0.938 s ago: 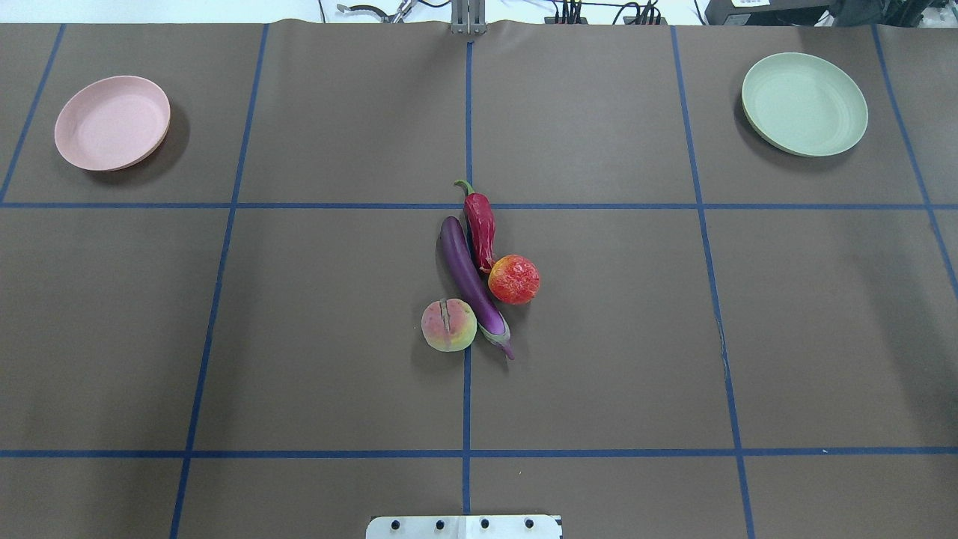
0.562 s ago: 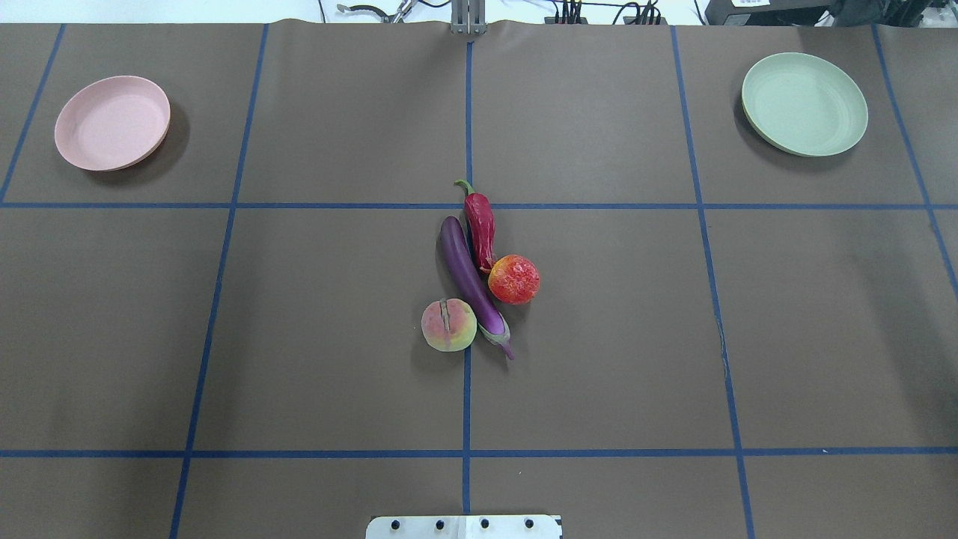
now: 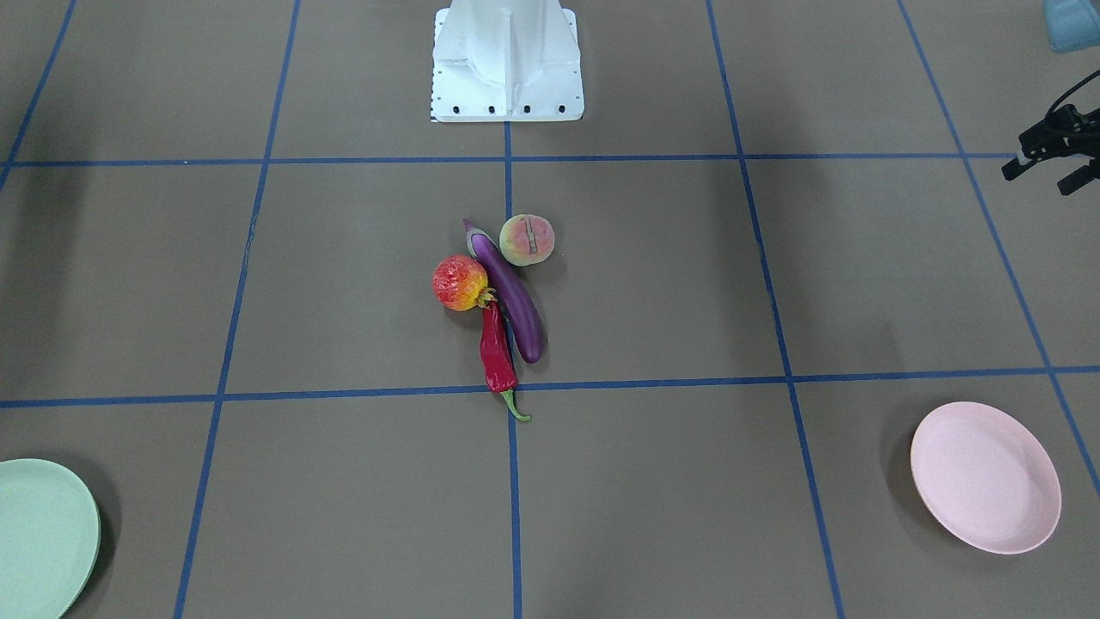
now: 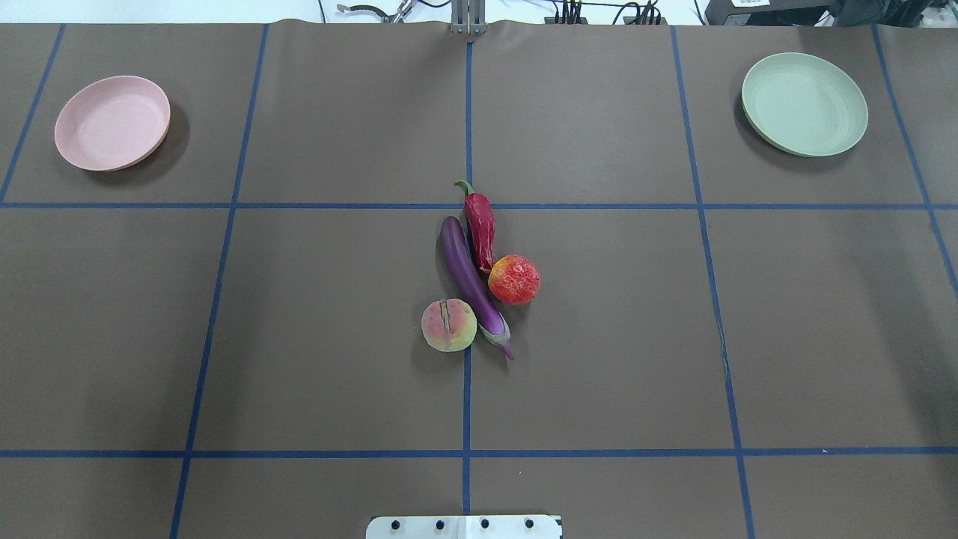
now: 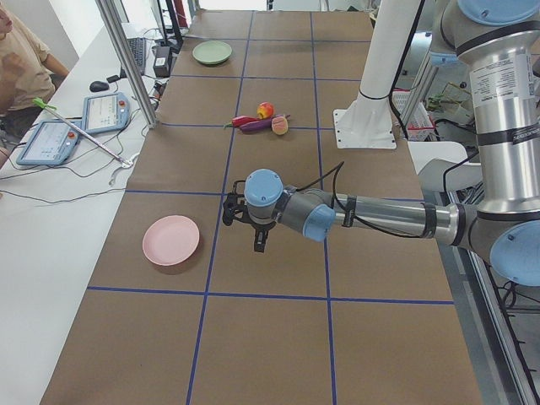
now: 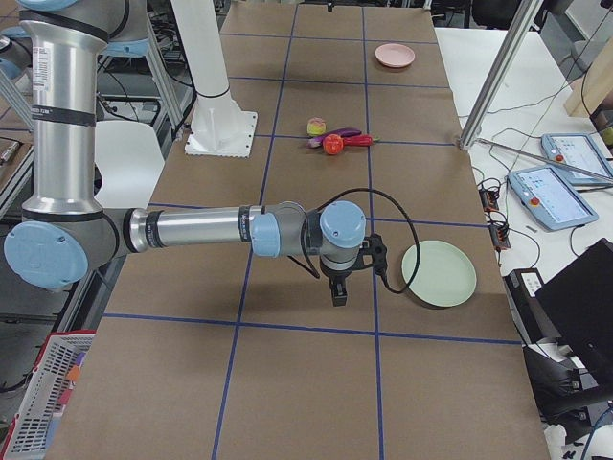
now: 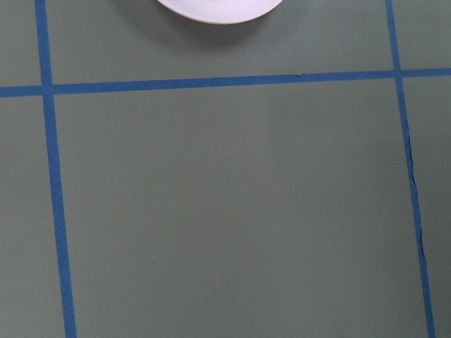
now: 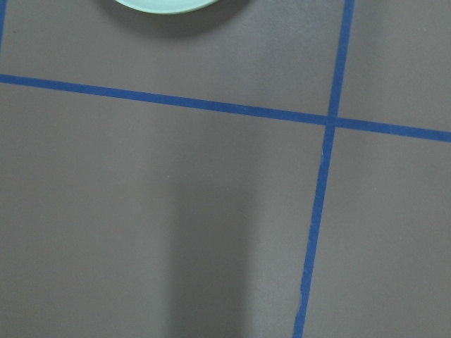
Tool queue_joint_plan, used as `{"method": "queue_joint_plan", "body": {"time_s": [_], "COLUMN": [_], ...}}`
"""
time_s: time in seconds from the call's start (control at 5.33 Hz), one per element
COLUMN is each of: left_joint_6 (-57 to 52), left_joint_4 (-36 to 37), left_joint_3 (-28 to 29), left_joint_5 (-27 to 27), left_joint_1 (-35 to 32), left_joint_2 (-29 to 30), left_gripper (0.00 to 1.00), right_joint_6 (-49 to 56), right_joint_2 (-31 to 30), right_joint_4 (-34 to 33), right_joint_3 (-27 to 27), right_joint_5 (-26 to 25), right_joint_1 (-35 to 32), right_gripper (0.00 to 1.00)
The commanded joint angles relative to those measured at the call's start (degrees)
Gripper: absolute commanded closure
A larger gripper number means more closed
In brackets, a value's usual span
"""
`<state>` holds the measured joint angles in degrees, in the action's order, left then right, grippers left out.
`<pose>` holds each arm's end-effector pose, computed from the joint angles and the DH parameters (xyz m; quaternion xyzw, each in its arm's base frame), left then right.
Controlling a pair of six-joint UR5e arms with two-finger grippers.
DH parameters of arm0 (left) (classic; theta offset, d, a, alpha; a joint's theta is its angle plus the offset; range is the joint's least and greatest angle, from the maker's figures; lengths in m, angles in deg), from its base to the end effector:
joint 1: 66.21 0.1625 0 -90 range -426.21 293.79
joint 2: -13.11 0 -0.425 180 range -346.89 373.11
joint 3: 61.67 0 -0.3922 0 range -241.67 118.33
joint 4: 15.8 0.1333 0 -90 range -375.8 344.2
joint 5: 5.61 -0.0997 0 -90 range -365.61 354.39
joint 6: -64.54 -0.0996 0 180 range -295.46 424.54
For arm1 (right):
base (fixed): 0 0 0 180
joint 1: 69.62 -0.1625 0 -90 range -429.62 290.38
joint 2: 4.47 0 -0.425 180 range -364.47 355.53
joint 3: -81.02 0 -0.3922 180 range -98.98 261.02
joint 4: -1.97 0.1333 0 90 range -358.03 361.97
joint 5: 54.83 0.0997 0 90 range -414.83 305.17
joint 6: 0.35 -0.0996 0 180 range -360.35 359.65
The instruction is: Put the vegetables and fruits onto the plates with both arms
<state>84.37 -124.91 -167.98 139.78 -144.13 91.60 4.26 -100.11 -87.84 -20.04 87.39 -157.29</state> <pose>0.0377 -0.4215 0.5574 0.0514 0.4876 0.0375 0.8708 0.0361 -0.4557 0.5994 0.0527 -0.4386 -0.0758 0.8939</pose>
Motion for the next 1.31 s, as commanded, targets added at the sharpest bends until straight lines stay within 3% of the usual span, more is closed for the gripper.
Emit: {"method": "queue_joint_plan", "body": {"time_s": [0.0,0.19,0.56,0.75,1.12], "left_joint_6": [3.2,3.3,3.2,3.2,3.2], "left_joint_4": [0.0,-0.1,-0.1,-0.1,-0.2], "left_joint_3": [0.2,0.2,0.2,0.2,0.9], "left_joint_5": [-0.1,-0.1,-0.1,-0.1,0.0], "left_joint_1": [1.4,1.5,1.5,1.5,1.5], "left_joint_2": [1.8,1.8,1.8,1.8,2.4], "left_gripper": [0.00,0.00,0.00,0.00,0.00], "right_joint_6": [-0.4,-7.7,-47.6,-59.0,-78.3], "right_joint_2": [-0.4,0.6,8.4,14.5,24.8], "right_joint_4": [2.5,6.4,22.6,23.1,23.0], "right_joint_3": [-0.7,-1.0,-1.4,-1.6,-2.4], "right_joint_5": [1.0,1.0,-2.6,-5.9,-17.5], "right_joint_1": [1.4,4.5,18.5,25.5,40.6], "right_gripper": [0.00,0.00,0.00,0.01,0.01]}}
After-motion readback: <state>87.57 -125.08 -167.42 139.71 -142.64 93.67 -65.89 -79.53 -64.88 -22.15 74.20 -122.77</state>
